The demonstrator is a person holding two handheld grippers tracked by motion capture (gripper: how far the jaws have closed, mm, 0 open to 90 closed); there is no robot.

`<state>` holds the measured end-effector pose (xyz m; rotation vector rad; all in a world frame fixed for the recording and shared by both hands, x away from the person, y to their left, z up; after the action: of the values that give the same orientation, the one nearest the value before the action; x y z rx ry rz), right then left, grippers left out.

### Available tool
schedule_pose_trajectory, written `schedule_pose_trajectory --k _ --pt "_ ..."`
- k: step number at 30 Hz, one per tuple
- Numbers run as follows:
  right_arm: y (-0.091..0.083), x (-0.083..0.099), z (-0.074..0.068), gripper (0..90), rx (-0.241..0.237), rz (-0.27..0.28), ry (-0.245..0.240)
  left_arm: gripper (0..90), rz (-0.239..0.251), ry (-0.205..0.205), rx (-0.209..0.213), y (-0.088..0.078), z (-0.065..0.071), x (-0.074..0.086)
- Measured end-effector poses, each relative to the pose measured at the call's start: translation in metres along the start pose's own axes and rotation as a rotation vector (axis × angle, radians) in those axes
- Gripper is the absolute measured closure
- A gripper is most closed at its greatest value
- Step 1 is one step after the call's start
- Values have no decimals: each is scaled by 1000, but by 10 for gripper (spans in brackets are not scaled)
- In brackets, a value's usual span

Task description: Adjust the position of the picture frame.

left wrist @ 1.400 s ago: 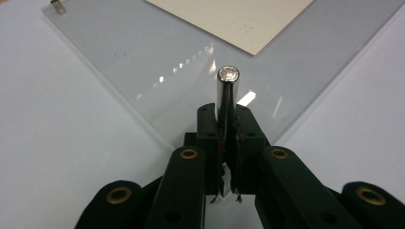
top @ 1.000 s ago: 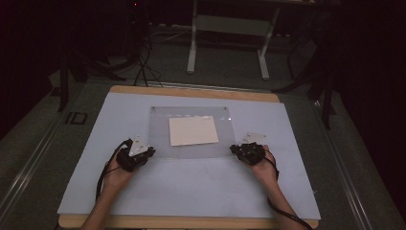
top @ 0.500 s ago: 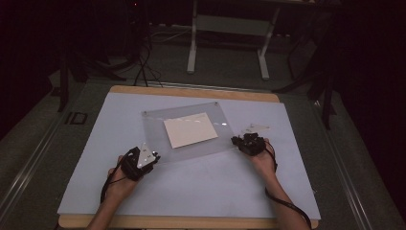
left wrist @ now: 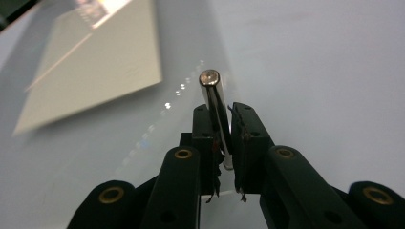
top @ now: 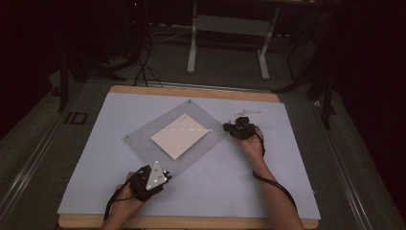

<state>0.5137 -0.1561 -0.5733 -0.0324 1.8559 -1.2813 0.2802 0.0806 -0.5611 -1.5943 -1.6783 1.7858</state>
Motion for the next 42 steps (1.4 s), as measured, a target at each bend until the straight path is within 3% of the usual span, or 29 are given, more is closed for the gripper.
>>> schedule_pose_trajectory --k 2,4,6,8,9,10,11,18,22,25,28,31,33,37,42 --pt "7 -5 0 849 -20 4 18 814 -7 59 37 2 16 -6" --pt "10 -8 0 845 -32 9 27 815 -7 81 53 4 24 -10" --pt "17 -15 -2 840 -48 14 42 814 -15 133 91 8 40 -18" --pt "26 -28 -9 832 -57 14 35 816 -25 203 138 17 63 -31" --pt "28 -34 -13 829 -58 14 26 818 -26 227 144 20 68 -36" --pt "28 -34 -13 829 -58 14 26 820 -26 227 144 20 68 -36" --pt "33 -45 -20 828 -65 10 15 822 -22 255 158 24 75 -45" --pt "50 -73 -32 826 -47 -19 8 824 3 282 186 40 82 -78" --pt "72 -70 -37 833 -20 -92 9 822 26 293 230 58 91 -93" --pt "72 -70 -37 809 -31 -81 33 820 39 277 259 58 89 -90" --pt "70 -68 -37 741 -11 -93 7 799 32 296 236 58 89 -87" --pt "66 -65 -35 676 -2 -89 16 699 39 289 236 56 87 -83" --pt "61 -59 -33 615 -10 -88 10 662 42 275 239 54 83 -79" --pt "50 -51 -31 587 -15 -79 -17 629 50 240 255 52 75 -69" --pt "32 -38 -33 580 -44 -62 -42 601 42 198 236 51 59 -65"
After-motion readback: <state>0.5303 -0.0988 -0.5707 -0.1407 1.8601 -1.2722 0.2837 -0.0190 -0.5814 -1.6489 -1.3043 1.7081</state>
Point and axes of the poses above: each handheld gripper's, and its own axes: y roughly forward along the jaws, x roughly out of its underside, z roughly to its right, the point moved 8 cm from there along y, roughly forward along the jaws, and after that the axes turned 14 degrees about -z, right-handed, at the moved point
